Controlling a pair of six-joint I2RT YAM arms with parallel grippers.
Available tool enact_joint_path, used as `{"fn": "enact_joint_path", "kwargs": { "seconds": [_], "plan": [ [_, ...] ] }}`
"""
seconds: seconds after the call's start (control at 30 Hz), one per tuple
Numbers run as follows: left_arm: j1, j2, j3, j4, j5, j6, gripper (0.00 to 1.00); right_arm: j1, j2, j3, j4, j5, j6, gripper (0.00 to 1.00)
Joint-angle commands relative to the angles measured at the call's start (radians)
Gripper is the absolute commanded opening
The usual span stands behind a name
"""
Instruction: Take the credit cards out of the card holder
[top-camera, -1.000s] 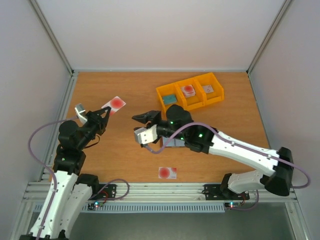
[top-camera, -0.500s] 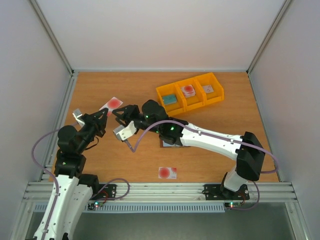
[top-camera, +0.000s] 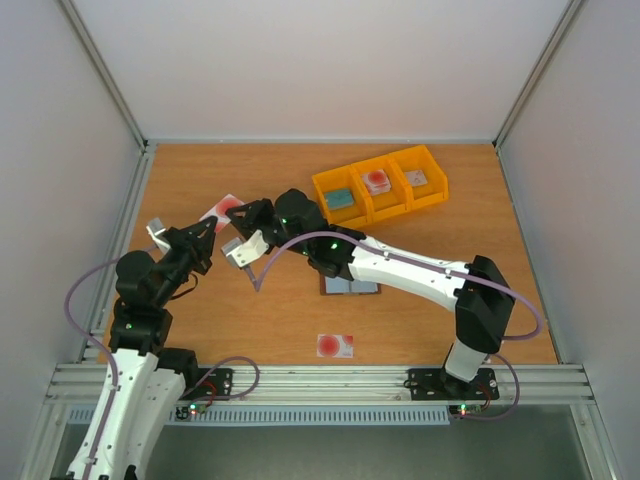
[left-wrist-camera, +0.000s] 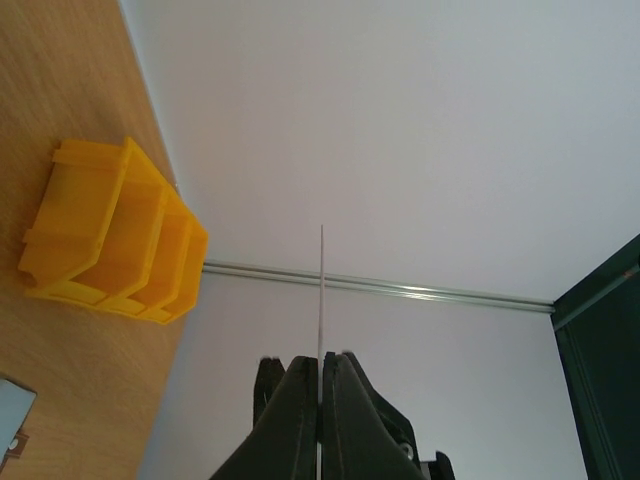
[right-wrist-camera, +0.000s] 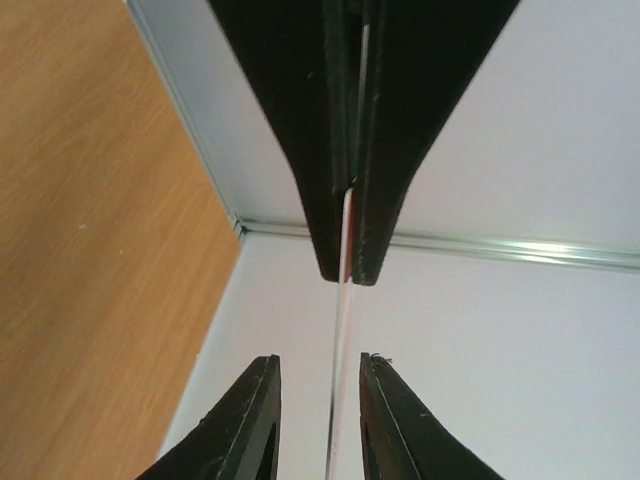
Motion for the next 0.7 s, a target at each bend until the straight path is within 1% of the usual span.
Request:
{"fn": "enact_joint_path", "kwargs": {
  "seconds": [0.0, 0.03, 0.07, 0.23, 0.27, 0.33, 0.37, 0.4, 0.43, 0.47, 0.5, 0.53, 0.6, 0.67],
  "plan": [
    [0.006, 0.007, -0.003, 0.060, 0.021, -0.009, 0.00, -0.012, 0.040, 0.050, 0.008, 0.028, -0.064, 0.15],
    [0.006, 0.007, -0.003, 0.059, 0.021, -0.010, 0.00, -0.012, 0.048, 0.058, 0.009, 0.029, -0.064, 0.06],
    [0.006, 0.008, -0.004, 0.058, 0.021, -0.011, 0.00, -0.012, 0.057, 0.065, 0.011, 0.030, -0.064, 0.02],
    [0.006, 0.012, -0.004, 0.052, 0.021, -0.012, 0.00, -0.012, 0.074, 0.078, 0.068, 0.048, -0.031, 0.01],
    [0.006, 0.013, -0.004, 0.050, 0.020, -0.012, 0.00, -0.014, 0.070, 0.079, 0.067, 0.077, -0.012, 0.01],
    [0.006, 0.016, -0.007, 0.039, 0.018, -0.012, 0.01, -0.023, 0.045, 0.072, 0.038, 0.074, 0.028, 0.01],
    [0.006, 0.017, -0.008, 0.022, 0.016, -0.015, 0.10, -0.026, 0.034, 0.067, 0.020, 0.070, 0.044, 0.01],
    [0.006, 0.020, -0.011, -0.004, 0.010, -0.020, 0.30, -0.030, 0.021, 0.062, 0.002, 0.069, 0.060, 0.01],
    [0.007, 0.020, -0.013, -0.026, 0.002, -0.026, 0.54, -0.037, 0.008, 0.054, -0.006, 0.073, 0.080, 0.01],
    [0.006, 0.020, -0.016, -0.045, -0.006, -0.031, 0.72, -0.047, -0.009, 0.046, -0.023, 0.079, 0.107, 0.01],
    [0.007, 0.017, -0.022, -0.063, -0.014, -0.034, 0.86, -0.074, -0.031, 0.040, -0.052, 0.083, 0.140, 0.01],
    [0.006, 0.013, -0.027, -0.081, -0.023, -0.032, 0.97, -0.108, -0.053, 0.038, -0.106, 0.081, 0.183, 0.01],
    [0.007, 0.003, -0.042, -0.122, -0.045, -0.013, 0.99, -0.211, -0.093, 0.062, -0.276, 0.034, 0.304, 0.01],
    [0.008, 0.001, -0.070, -0.144, -0.082, 0.009, 0.99, -0.353, -0.103, 0.108, -0.478, -0.049, 0.434, 0.01]
  ]
}}
